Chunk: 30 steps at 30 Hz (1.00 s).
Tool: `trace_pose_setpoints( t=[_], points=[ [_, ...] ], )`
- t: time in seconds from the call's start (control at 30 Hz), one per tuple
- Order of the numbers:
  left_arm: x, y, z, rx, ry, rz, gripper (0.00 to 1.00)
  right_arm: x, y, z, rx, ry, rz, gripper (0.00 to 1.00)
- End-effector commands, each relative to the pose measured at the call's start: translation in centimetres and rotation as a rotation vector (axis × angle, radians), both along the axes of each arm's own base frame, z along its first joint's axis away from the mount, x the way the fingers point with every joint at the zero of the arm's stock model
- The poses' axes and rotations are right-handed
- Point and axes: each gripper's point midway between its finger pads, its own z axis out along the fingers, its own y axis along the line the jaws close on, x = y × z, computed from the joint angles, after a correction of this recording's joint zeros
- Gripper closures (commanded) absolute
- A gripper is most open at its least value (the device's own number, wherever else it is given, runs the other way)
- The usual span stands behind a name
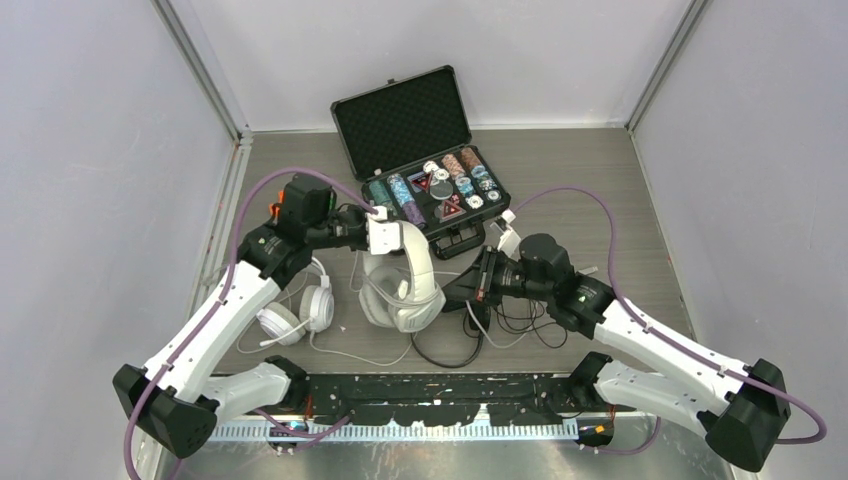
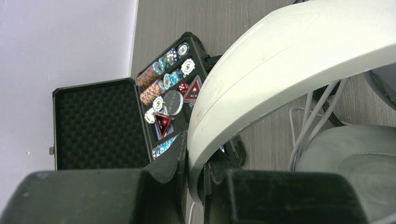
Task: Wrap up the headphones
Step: Wrap the headphones cable around the headphones.
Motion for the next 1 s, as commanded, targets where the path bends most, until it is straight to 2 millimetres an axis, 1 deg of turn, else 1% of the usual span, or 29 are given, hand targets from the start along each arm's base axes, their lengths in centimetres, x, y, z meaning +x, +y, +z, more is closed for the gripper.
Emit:
trace_pose_setpoints(
  t=[0.0,0.1,0.2,0.3,0.37,0.47,0.5,0.6,0.7,0.8,0.87,0.97],
  points=[
    [2.4,2.4,-1.0,0.110,-0.057,0.116,1.00,-0.6,0.1,4.6,0.086,-0.169,0.068,0.98],
    [2.6,2.8,-1.2,0.138,-0.032,0.143,1.00,-1.5,0.1,3.3,0.028,-0.234,0.165,0.99],
    [2.2,2.8,-1.4,0.161,0.001,0.122,1.00,-1.1,-0.8,2.4,-0.084,-0.339,0.191,0.95],
    [1.6,2.2,-1.6,0.149,0.015,0.080,1.00,-0.3,-1.5,2.6,-0.170,-0.442,0.199,0.97],
    [1.5,1.9,-1.7,0.146,0.020,0.061,1.00,-0.4,-1.5,2.8,-0.192,-0.481,0.238,1.00],
    [1.1,1.7,-2.0,0.161,0.048,0.031,1.00,-1.0,-1.4,2.6,-0.209,-0.513,0.320,1.00],
    [1.0,1.6,-2.1,0.170,0.059,0.021,1.00,-1.2,-1.3,2.5,-0.210,-0.527,0.347,0.99],
    [0.8,1.6,-2.3,0.190,0.081,0.006,1.00,-1.7,-1.1,2.4,-0.196,-0.558,0.402,0.93],
    [1.0,1.8,-2.8,0.217,0.085,0.009,1.00,-2.3,-0.6,3.2,-0.163,-0.539,0.441,0.91],
    [1.1,1.9,-3.2,0.231,0.093,0.006,1.00,-3.8,-0.1,4.8,-0.090,-0.500,0.507,0.90],
    [1.1,1.8,-3.1,0.228,0.095,0.003,1.00,-4.2,0.2,5.2,-0.049,-0.483,0.521,0.89],
    [1.3,1.8,-3.3,0.236,0.101,0.012,1.00,-4.6,0.4,5.1,-0.021,-0.457,0.523,0.87]
  ],
)
